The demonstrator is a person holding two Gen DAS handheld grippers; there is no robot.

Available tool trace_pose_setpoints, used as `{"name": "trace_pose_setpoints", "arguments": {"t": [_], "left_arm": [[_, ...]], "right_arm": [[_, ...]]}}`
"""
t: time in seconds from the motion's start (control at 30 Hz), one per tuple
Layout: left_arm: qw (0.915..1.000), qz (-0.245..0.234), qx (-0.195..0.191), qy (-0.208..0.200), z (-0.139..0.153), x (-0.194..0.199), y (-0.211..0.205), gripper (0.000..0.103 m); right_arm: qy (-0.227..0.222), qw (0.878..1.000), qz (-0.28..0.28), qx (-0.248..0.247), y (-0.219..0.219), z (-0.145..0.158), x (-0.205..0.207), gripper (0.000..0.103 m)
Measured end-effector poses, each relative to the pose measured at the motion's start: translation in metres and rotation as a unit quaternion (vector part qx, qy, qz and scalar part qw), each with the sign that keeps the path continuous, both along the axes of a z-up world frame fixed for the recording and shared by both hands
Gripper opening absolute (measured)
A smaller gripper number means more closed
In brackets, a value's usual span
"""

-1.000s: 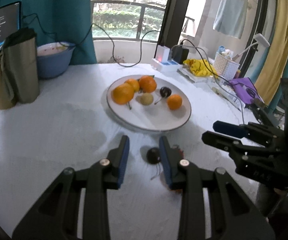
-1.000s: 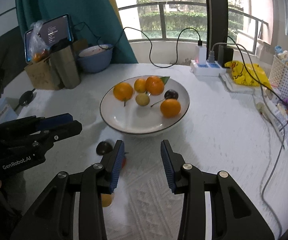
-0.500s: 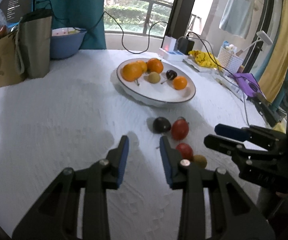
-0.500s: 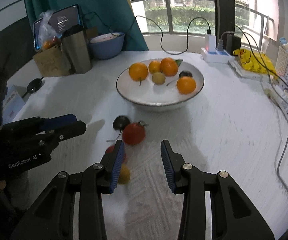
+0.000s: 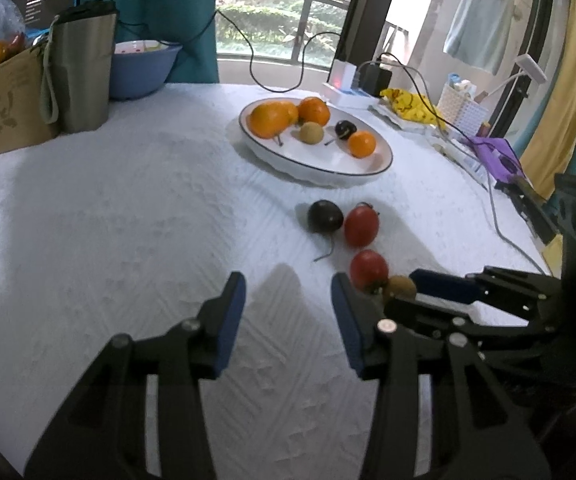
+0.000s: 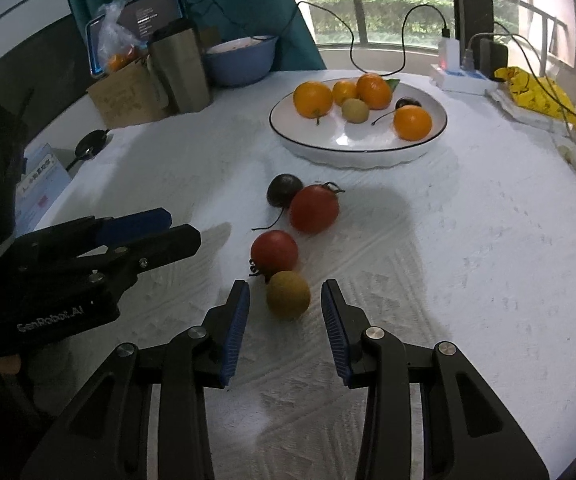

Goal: Organize fruits
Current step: 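Move both open grippers back to the loose fruits on the table, then grasp a brown kiwi with the right gripper while the left gripper grasps a red tomato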

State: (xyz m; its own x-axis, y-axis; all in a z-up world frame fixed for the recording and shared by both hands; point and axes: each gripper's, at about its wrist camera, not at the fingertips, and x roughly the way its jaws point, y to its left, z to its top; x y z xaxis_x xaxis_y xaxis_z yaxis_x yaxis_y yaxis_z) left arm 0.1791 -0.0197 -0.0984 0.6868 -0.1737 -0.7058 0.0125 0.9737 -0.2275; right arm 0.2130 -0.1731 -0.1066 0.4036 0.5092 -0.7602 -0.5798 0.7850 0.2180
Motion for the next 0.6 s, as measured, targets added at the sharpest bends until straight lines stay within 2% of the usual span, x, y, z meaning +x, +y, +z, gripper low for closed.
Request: {"name": "trace_pose_setpoints", "arguments": {"t": [0.03,0.1,0.13,0.6], "left_arm": [[1.0,0.0,0.001,0.001,0.0,0.0,0.0,0.046],[1.0,-0.001,0.003,0.001,0.001,0.0,-0.002,0.046],[1.0,-0.002,0.004,0.001,0.001,0.001,-0.003,0.046],[0.9987,-0.038,0.031,0.011,0.004,0.021,-0.047,0.046]], "right_arm": [[0.001,1.0,0.001,0.0,0.0,-0.001,0.0,0.04],[0.003,1.0,0.003,0.002,0.0,-0.001,0.001,0.026],[0.002,1.0,0.005,0.003,0.0,-0.001,0.001,0.025],[-0.006,0.999,-0.024,0.032,-0.041,0.004,0.013,0.025]]}}
